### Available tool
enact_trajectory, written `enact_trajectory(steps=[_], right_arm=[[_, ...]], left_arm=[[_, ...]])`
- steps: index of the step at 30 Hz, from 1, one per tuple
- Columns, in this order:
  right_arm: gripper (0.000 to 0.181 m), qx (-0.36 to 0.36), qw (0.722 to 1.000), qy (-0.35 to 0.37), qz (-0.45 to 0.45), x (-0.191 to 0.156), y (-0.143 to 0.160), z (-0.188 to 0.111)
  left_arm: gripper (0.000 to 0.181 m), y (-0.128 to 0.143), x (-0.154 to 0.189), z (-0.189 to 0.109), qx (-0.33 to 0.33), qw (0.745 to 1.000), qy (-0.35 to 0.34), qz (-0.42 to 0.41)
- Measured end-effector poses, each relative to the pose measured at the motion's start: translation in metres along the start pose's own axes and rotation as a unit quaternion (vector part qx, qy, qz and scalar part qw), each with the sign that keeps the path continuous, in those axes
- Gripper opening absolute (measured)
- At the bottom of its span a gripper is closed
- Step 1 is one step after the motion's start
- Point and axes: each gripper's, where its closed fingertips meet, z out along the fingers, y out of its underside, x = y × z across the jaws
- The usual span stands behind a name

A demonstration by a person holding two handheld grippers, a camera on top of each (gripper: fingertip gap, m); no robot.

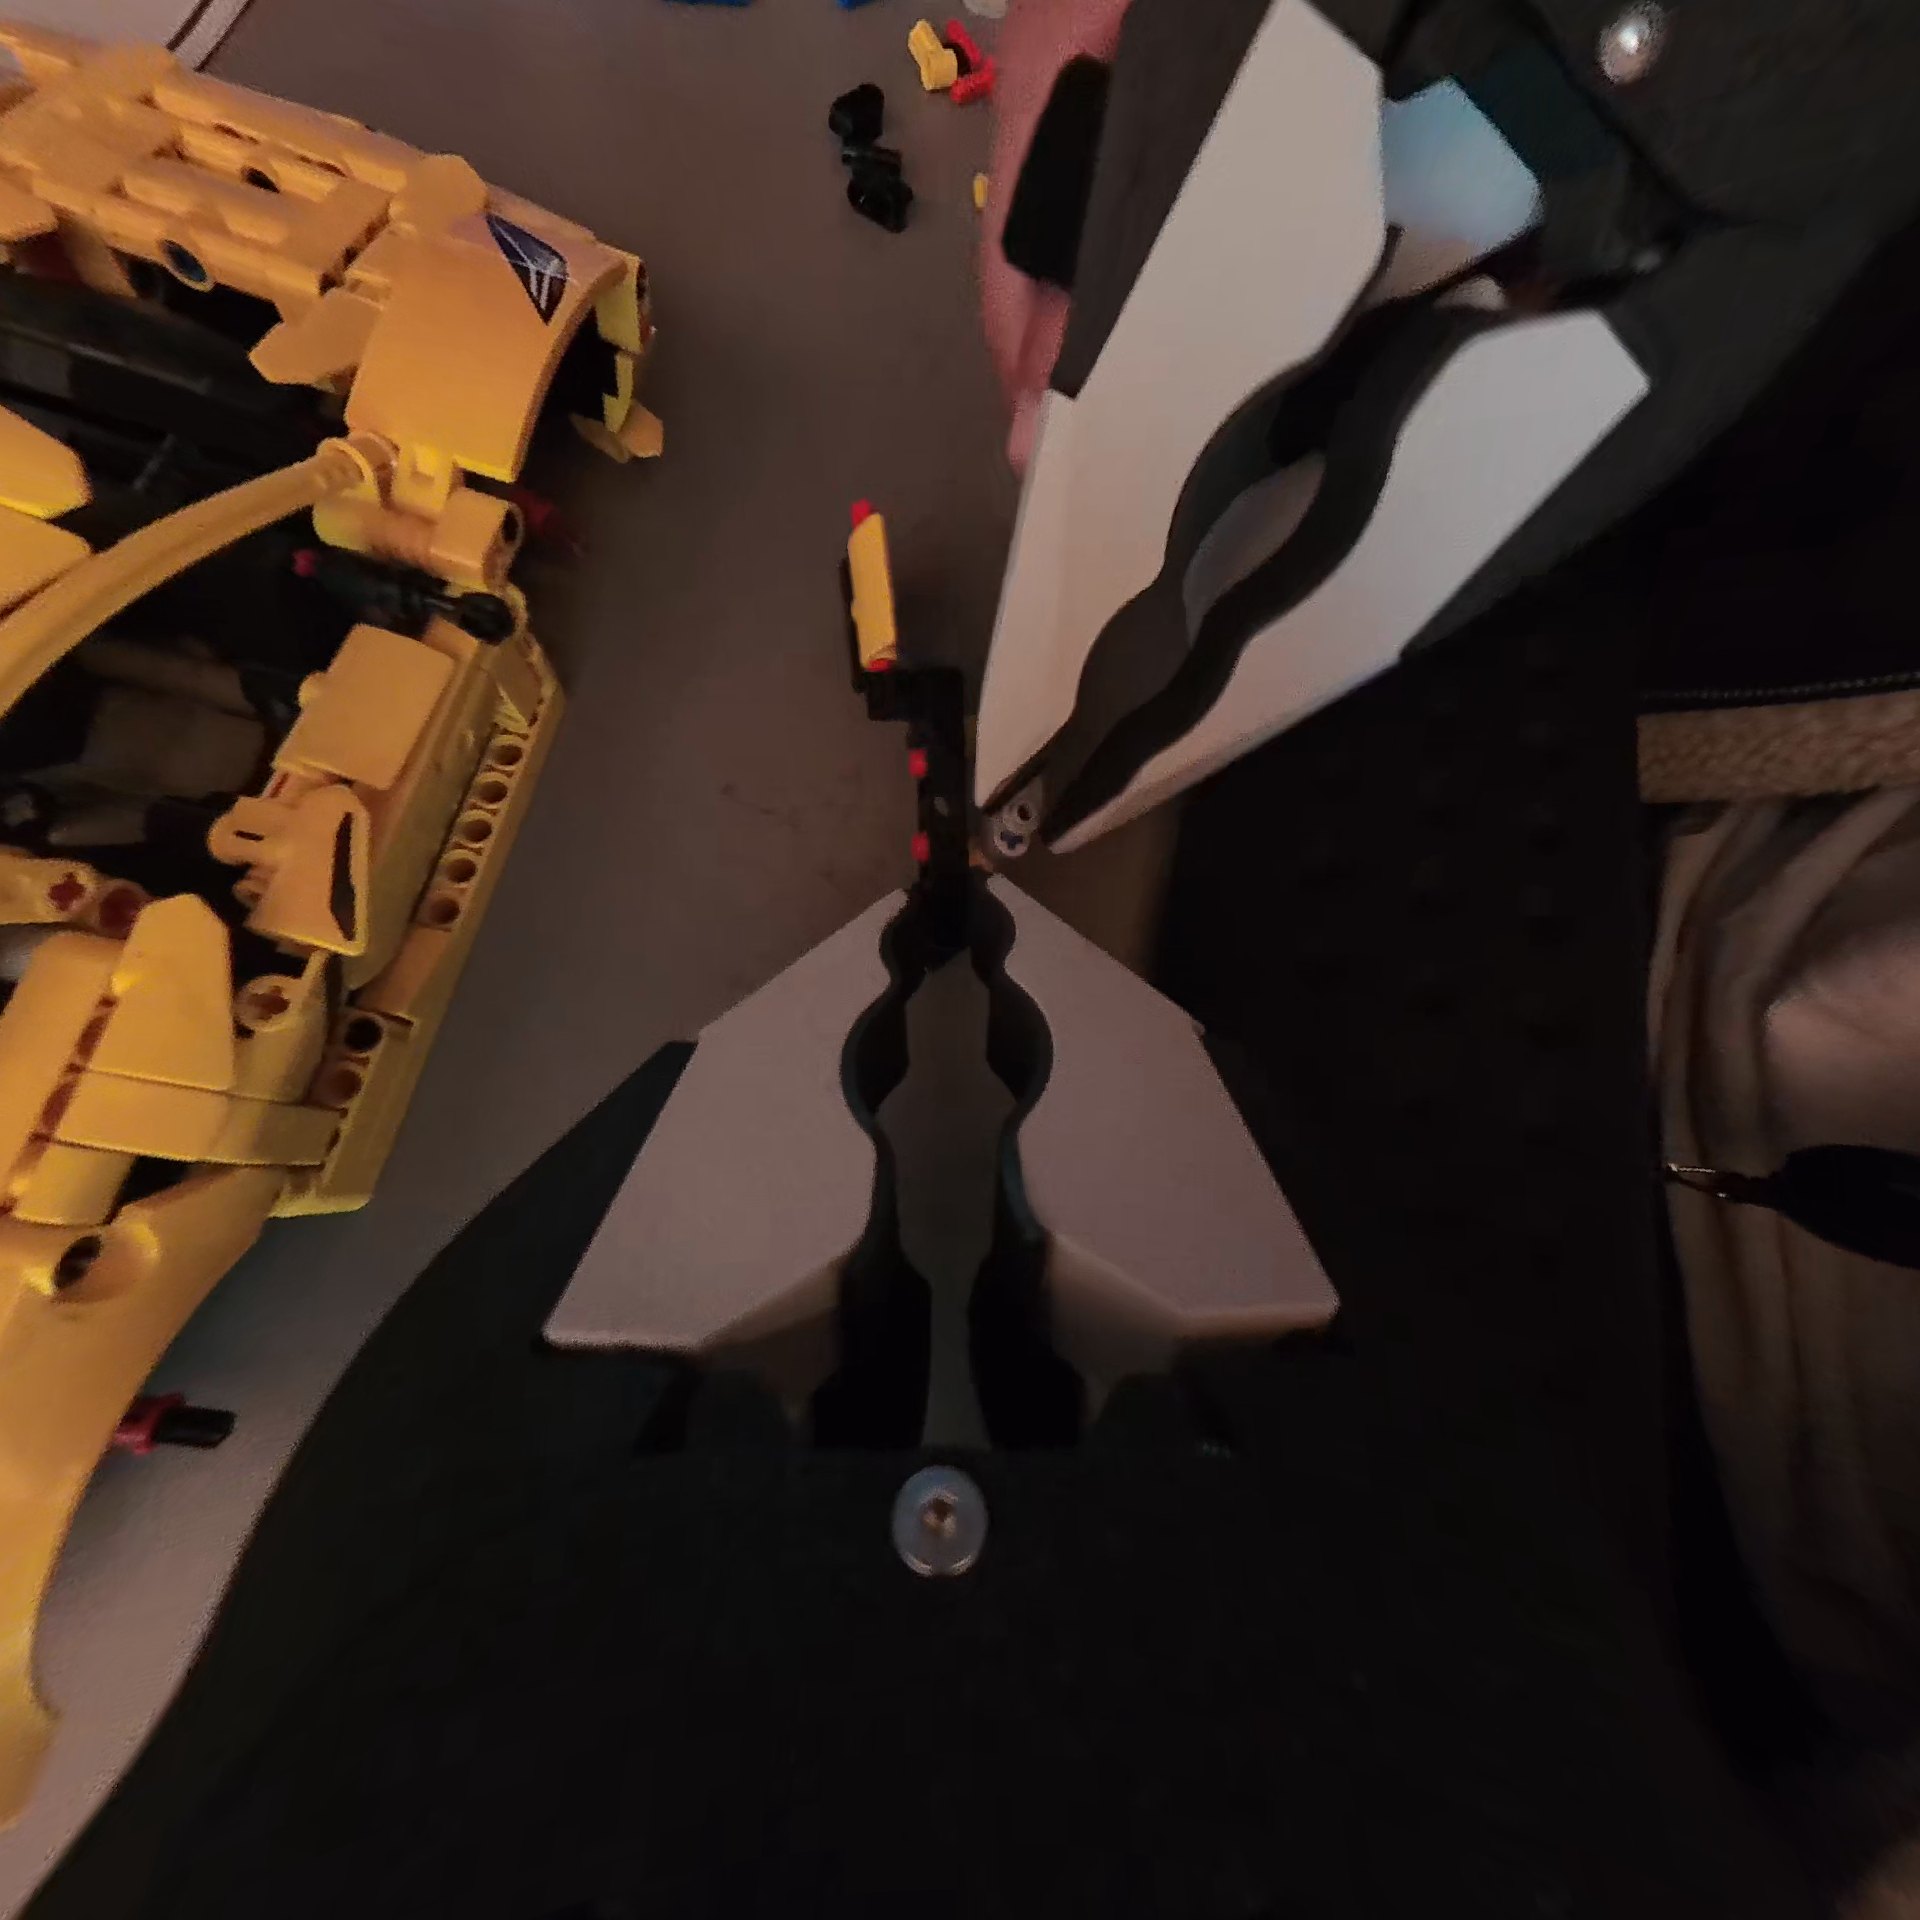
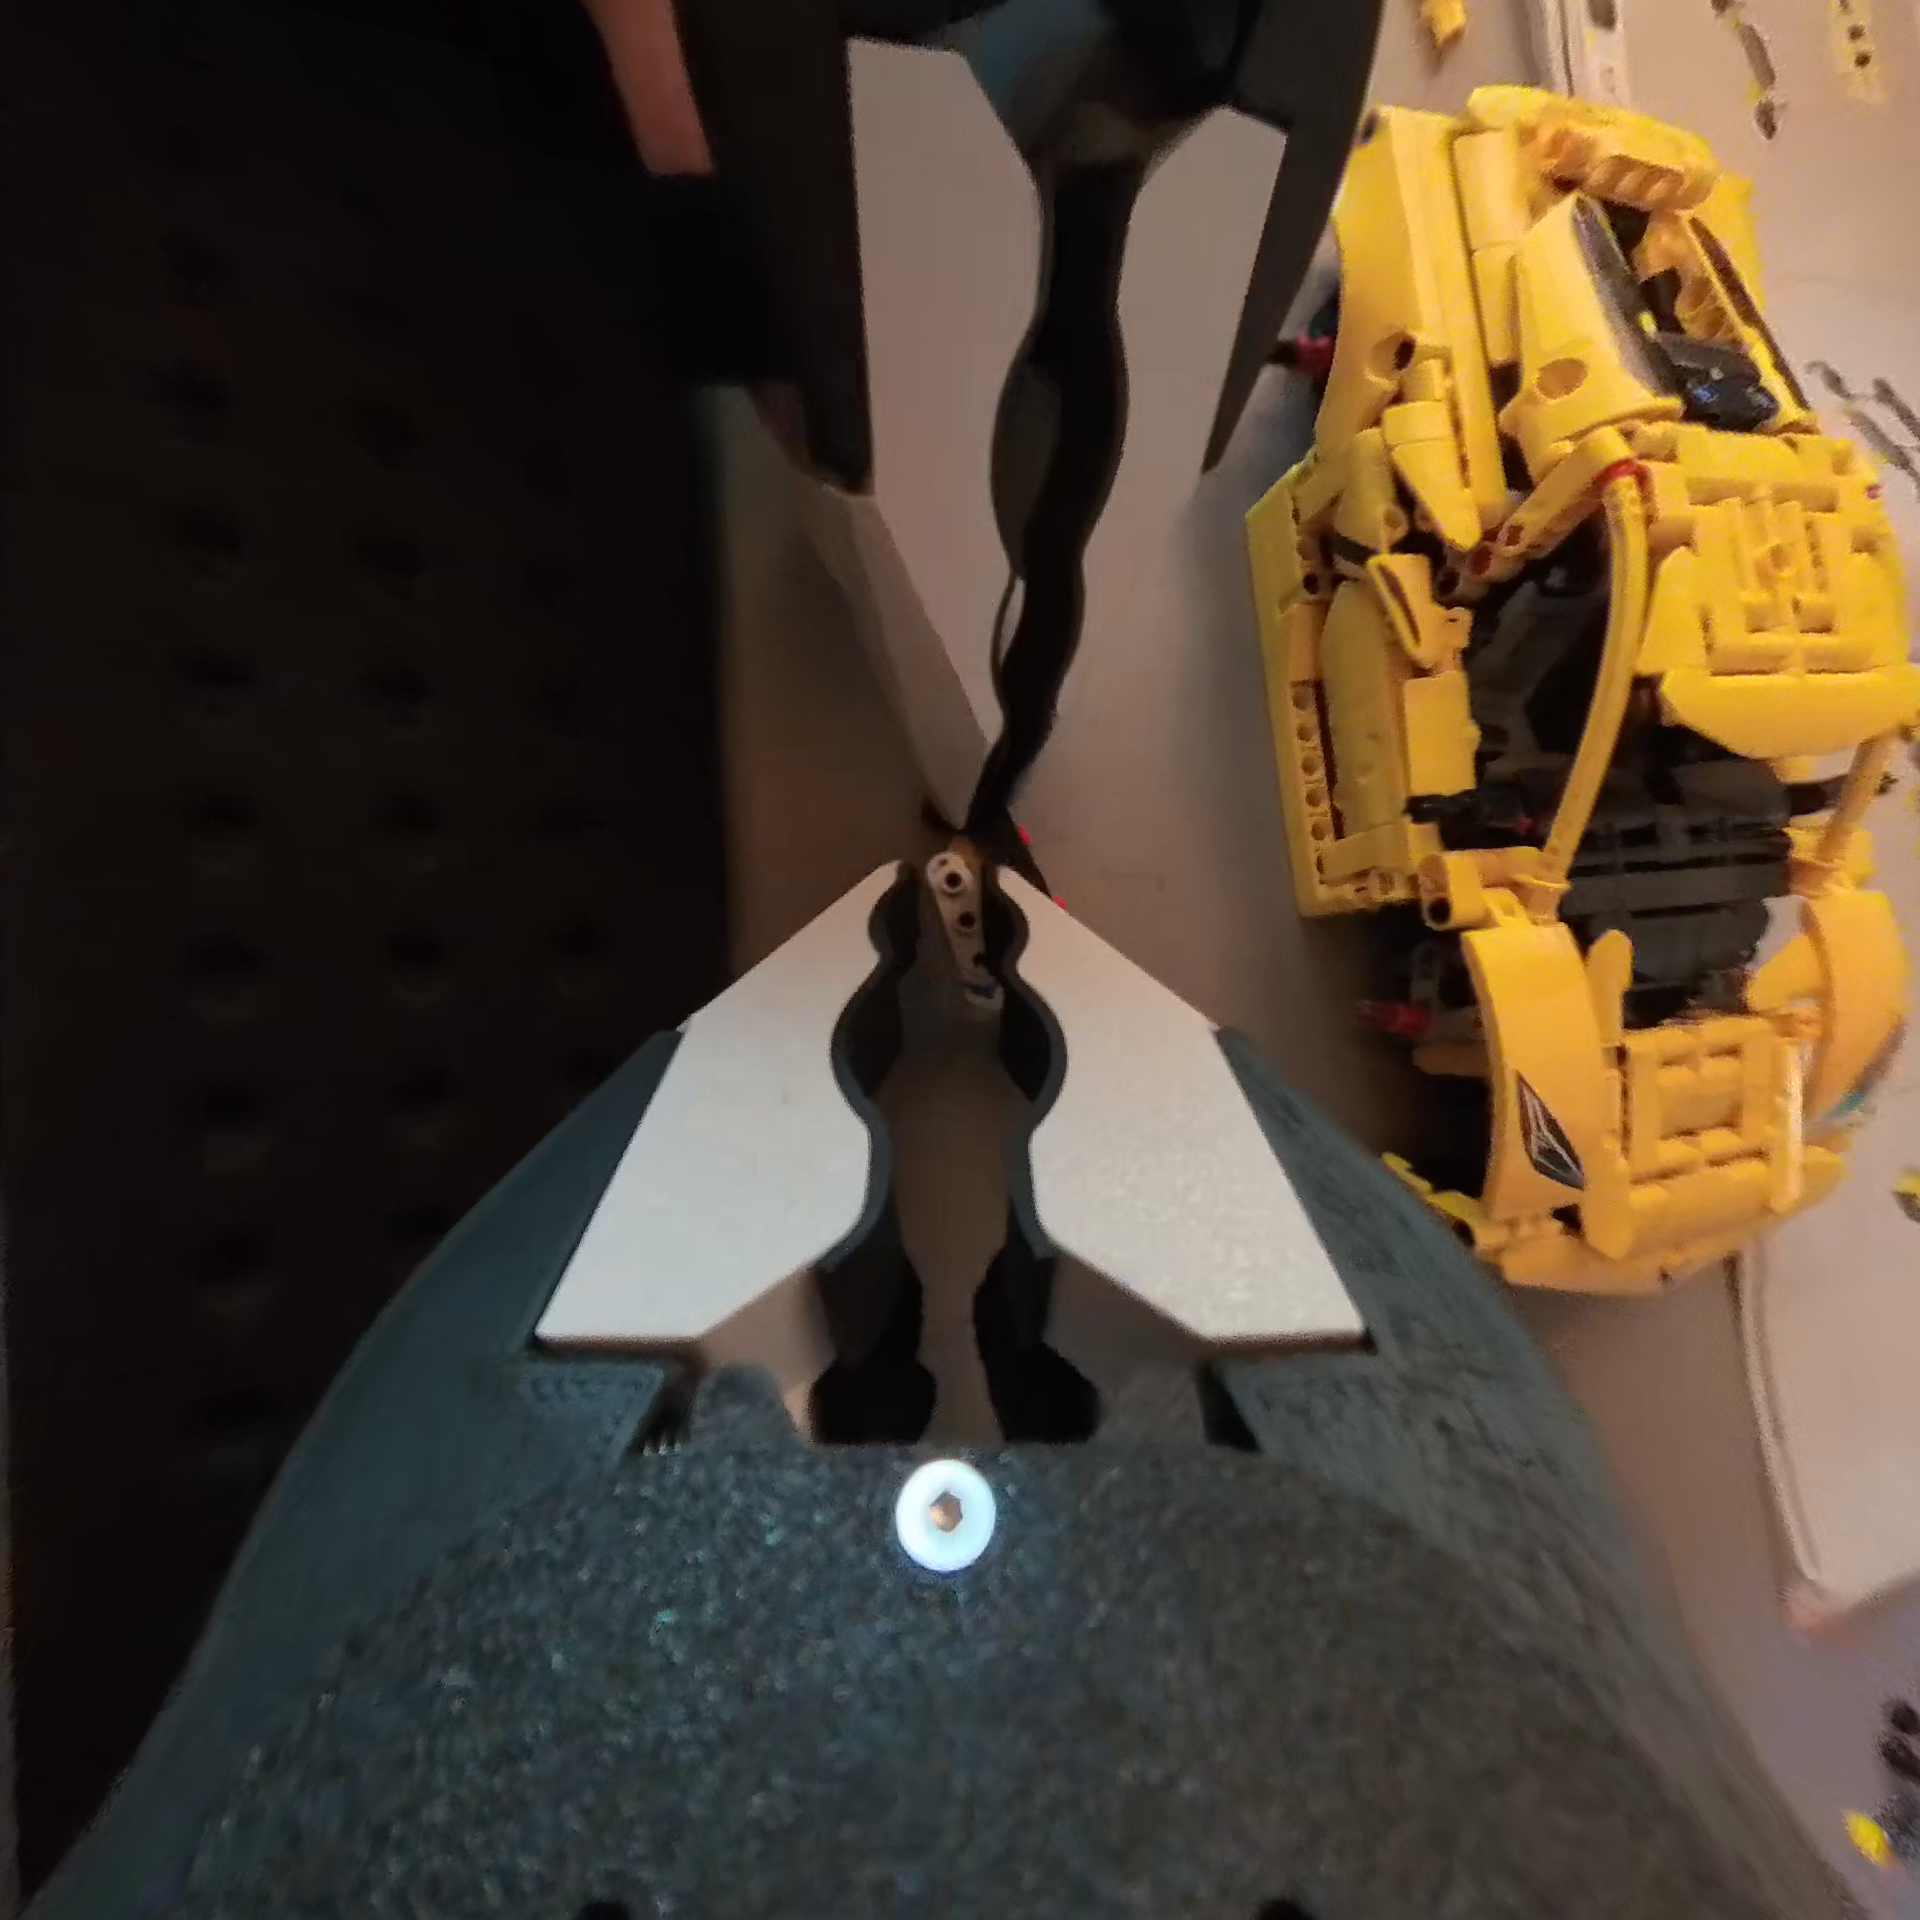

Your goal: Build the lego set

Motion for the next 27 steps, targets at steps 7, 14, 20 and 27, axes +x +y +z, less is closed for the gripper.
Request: enact_trajectory(steps=[7,14,20,27], right_arm=[[0.013,-0.084,0.995,0.040,-0.042,0.002,0.005,0.001],[0.007,-0.109,0.989,0.035,-0.098,0.000,0.006,0.007],[0.007,-0.057,0.996,-0.035,-0.065,-0.010,0.002,0.006],[0.009,-0.013,0.996,-0.084,-0.002,-0.009,0.000,0.001]], left_arm=[[0.006,-0.002,0.001,-0.001,-0.003,0.999,-0.024,0.034],[0.006,-0.003,-0.002,-0.002,-0.008,0.998,-0.043,0.047],[0.007,-0.005,0.003,0.002,-0.007,0.999,-0.020,0.031],[0.007,-0.007,0.006,0.001,0.005,1.000,-0.008,0.025]])
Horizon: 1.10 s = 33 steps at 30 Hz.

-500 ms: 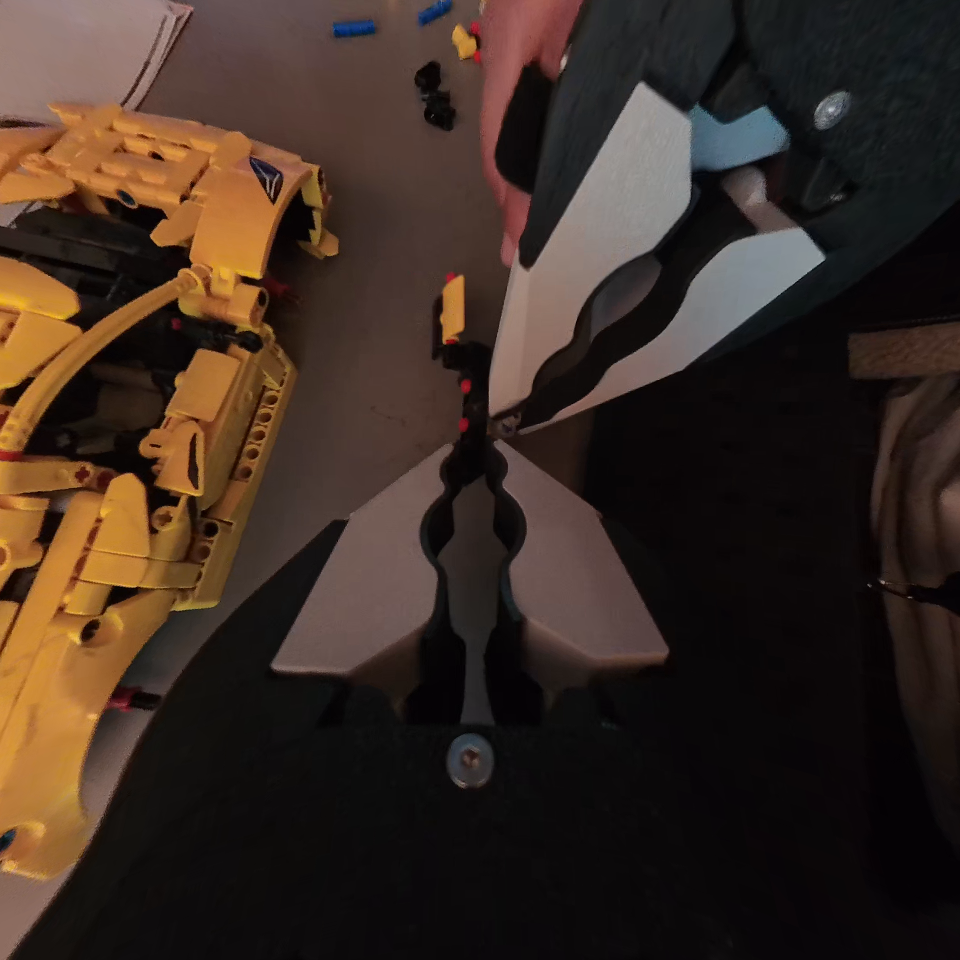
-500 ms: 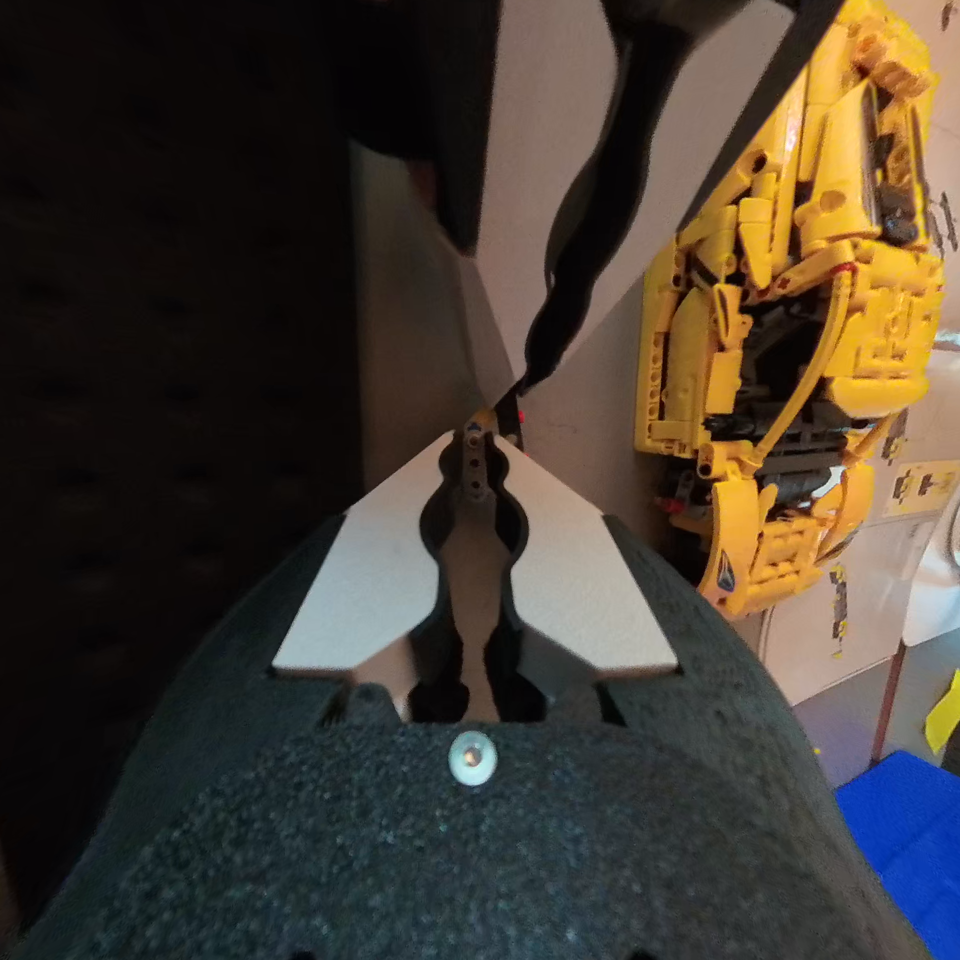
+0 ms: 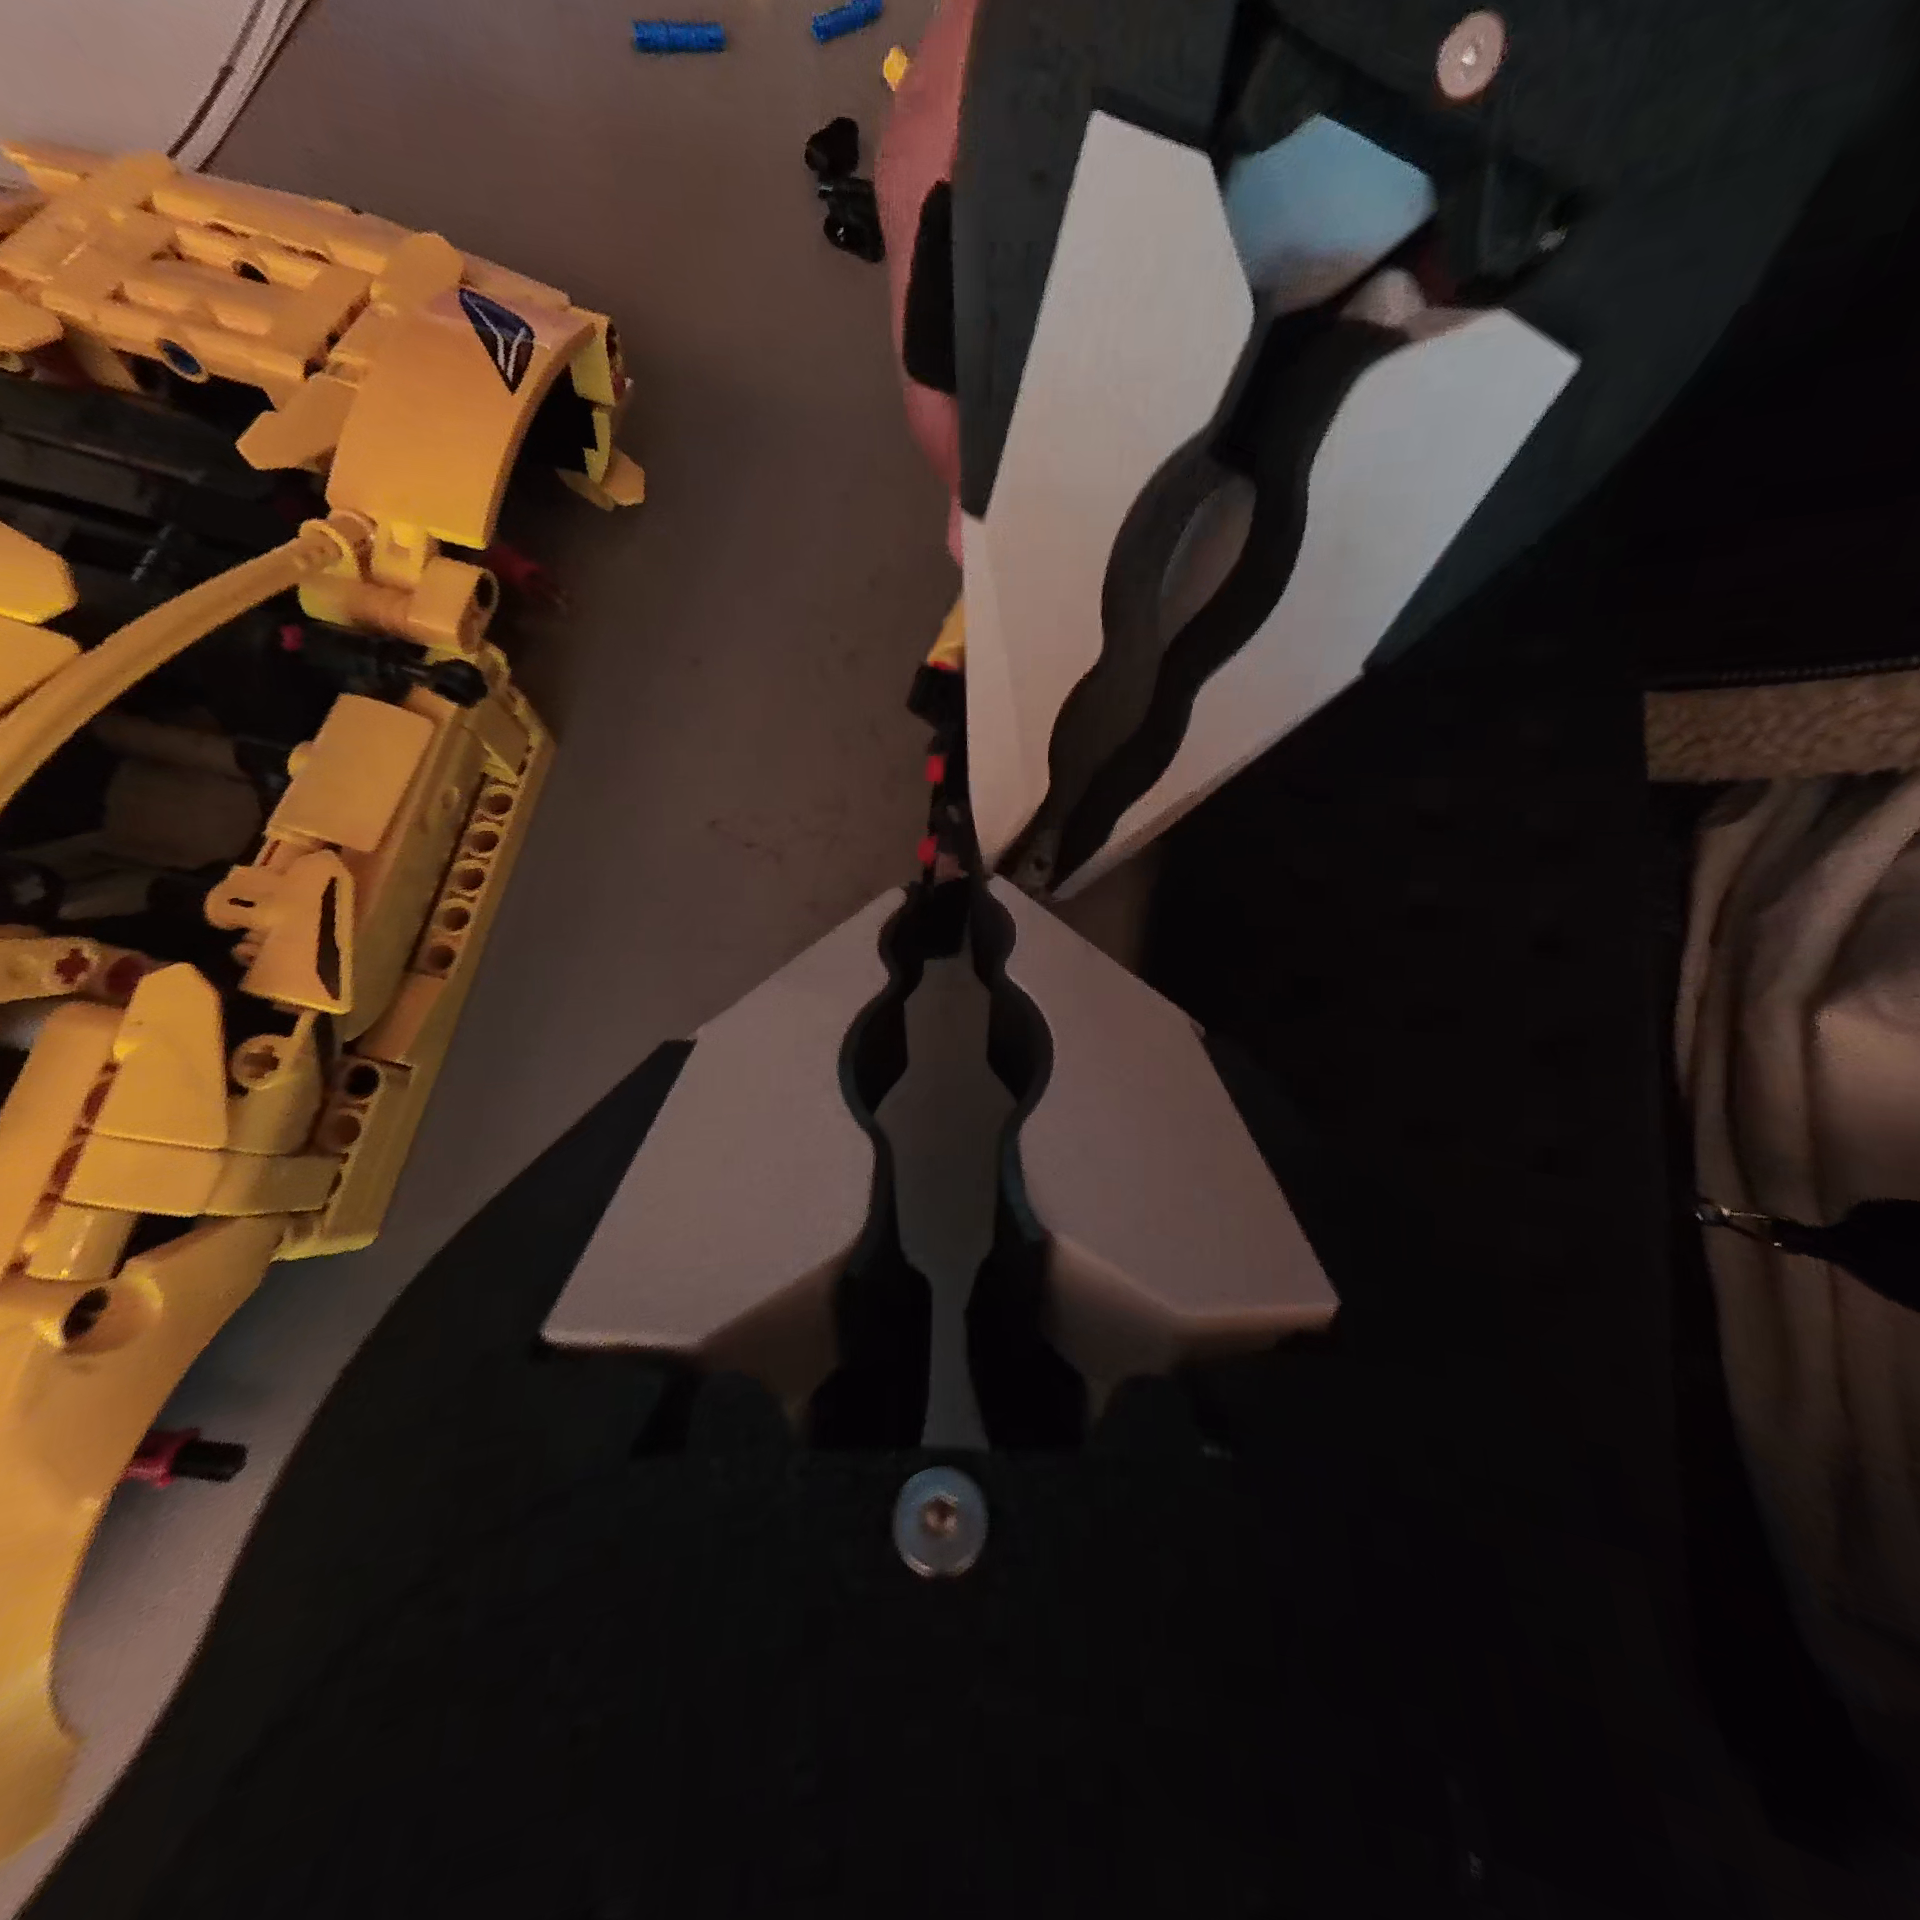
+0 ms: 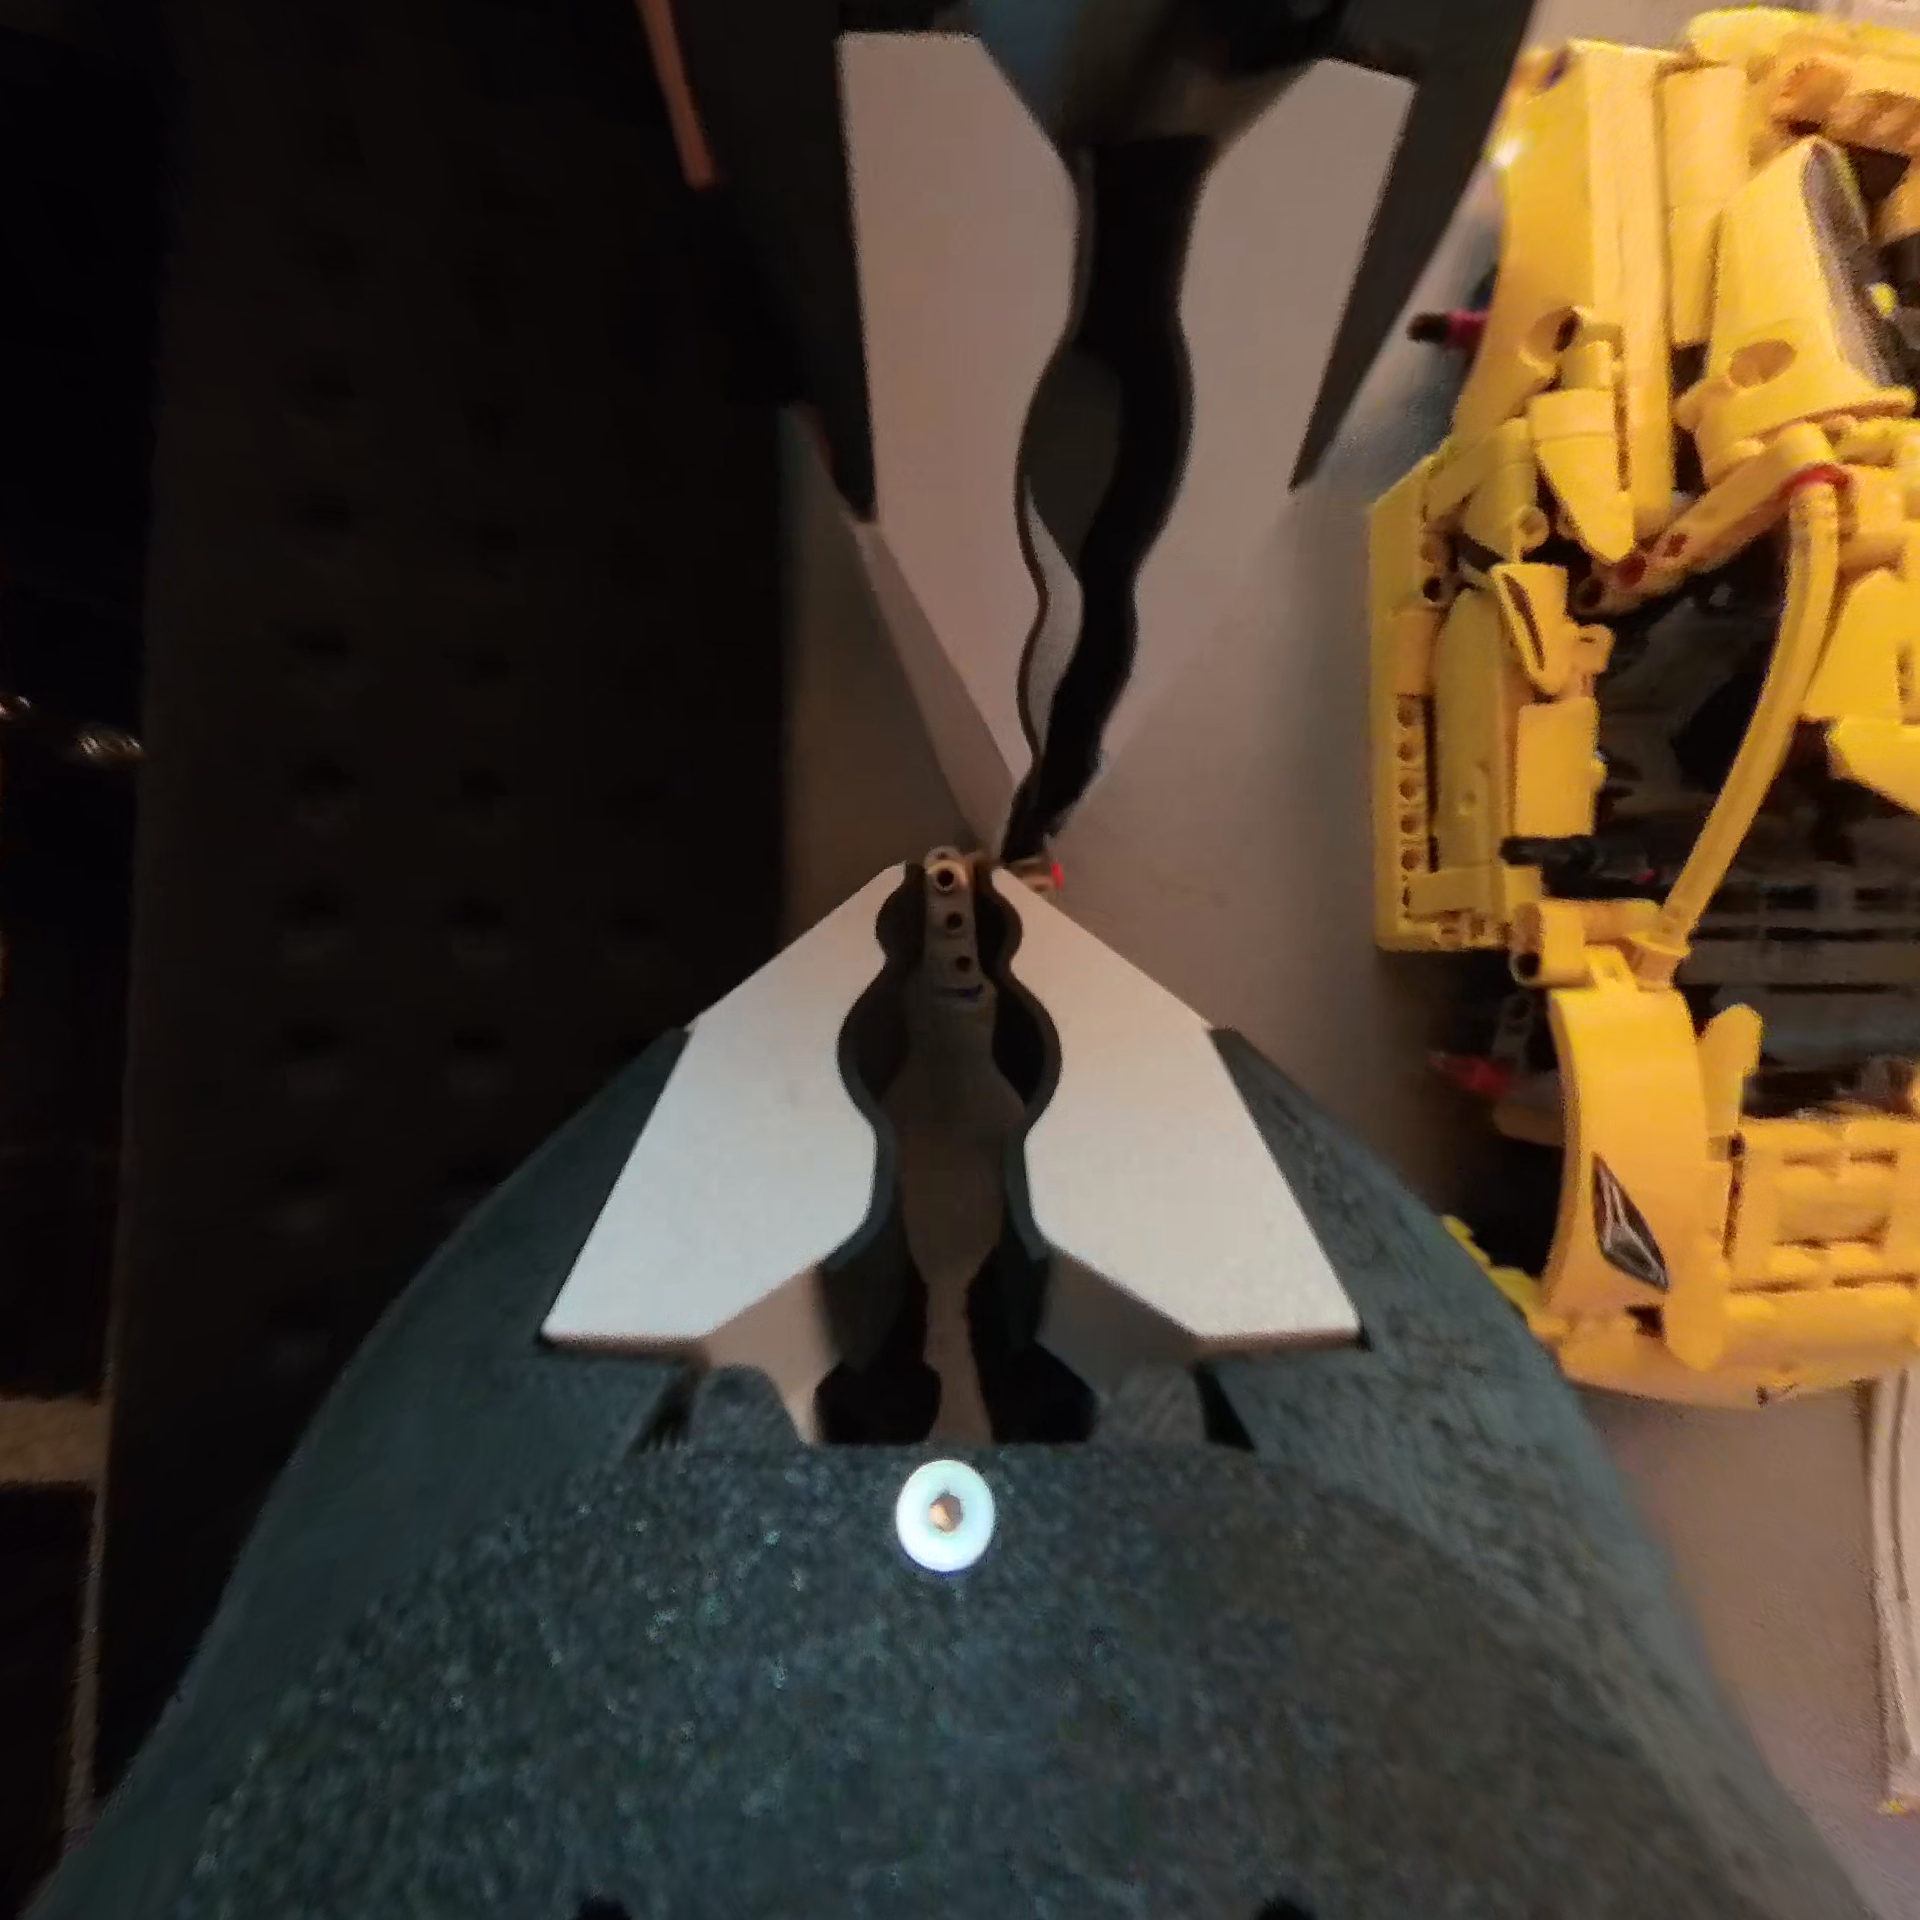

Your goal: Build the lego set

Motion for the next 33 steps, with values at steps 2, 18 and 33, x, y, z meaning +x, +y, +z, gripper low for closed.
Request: enact_trajectory(steps=[2,18,33], right_arm=[[0.027,0.037,0.999,0.000,0.034,0.003,-0.004,-0.013],[0.036,0.150,0.980,0.088,0.100,0.042,0.018,-0.053],[0.006,0.277,0.953,0.033,0.118,0.031,-0.009,-0.068]], left_arm=[[0.006,0.000,-0.004,-0.003,0.004,1.000,-0.009,0.000],[0.007,-0.031,0.001,-0.029,0.107,0.991,-0.030,0.074],[0.007,-0.034,0.015,-0.035,0.135,0.989,0.066,0.005]])
